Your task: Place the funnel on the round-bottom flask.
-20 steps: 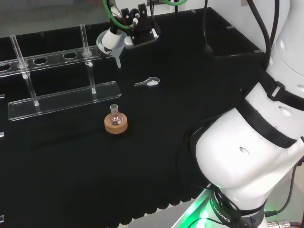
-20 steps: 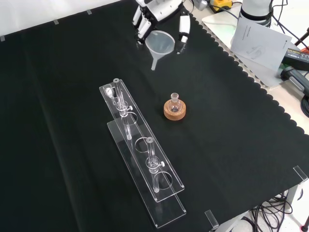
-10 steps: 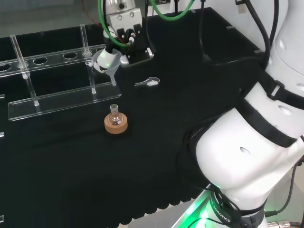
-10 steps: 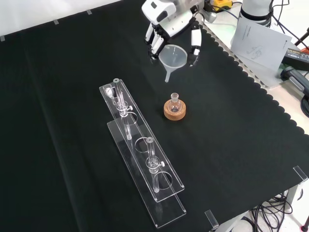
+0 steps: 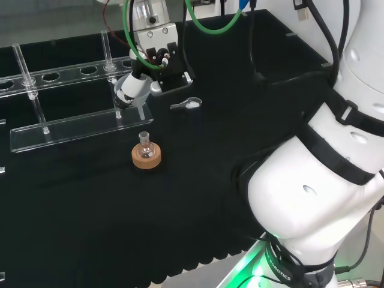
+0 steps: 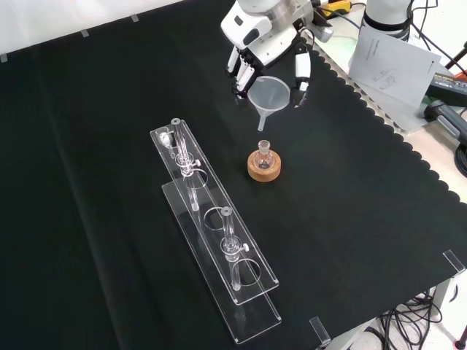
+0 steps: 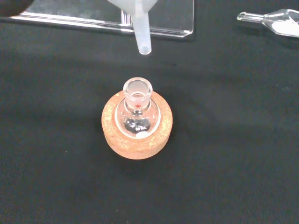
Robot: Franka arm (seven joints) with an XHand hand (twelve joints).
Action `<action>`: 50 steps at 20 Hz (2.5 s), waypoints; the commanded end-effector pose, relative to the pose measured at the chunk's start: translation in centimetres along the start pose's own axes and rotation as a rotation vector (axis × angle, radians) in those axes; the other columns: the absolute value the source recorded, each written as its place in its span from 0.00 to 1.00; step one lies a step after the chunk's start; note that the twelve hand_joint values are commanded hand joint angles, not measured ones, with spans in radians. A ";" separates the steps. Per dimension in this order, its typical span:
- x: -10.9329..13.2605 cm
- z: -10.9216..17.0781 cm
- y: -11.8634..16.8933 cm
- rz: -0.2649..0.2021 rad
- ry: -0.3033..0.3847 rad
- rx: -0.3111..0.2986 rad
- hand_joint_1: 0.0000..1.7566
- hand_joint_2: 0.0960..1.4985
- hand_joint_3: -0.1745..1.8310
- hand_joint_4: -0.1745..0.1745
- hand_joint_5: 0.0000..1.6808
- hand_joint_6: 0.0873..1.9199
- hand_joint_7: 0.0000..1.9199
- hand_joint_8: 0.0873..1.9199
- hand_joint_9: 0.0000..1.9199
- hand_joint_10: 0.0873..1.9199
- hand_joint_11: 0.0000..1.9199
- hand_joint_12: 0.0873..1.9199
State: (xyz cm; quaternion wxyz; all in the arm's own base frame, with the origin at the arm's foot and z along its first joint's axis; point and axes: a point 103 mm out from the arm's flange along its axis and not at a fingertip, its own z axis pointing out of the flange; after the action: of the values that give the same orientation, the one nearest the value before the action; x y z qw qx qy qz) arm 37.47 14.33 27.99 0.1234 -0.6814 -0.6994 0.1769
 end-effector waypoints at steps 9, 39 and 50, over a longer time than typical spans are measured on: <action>-0.6 2.5 1.0 -0.005 0.054 0.037 0.39 0.50 0.33 0.39 0.44 0.35 0.47 0.36 0.66 0.31 0.36 0.64; -0.1 5.2 2.2 -0.031 0.083 0.015 0.39 0.50 0.34 0.36 0.43 0.36 0.46 0.38 0.66 0.32 0.37 0.64; -0.4 6.8 3.0 -0.028 0.098 0.043 0.39 0.50 0.34 0.36 0.44 0.36 0.46 0.38 0.66 0.32 0.37 0.63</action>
State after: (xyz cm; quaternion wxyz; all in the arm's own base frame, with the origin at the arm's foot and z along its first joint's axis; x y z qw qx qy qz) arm 37.32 13.55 21.05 0.1708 -0.6755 -0.7002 0.1557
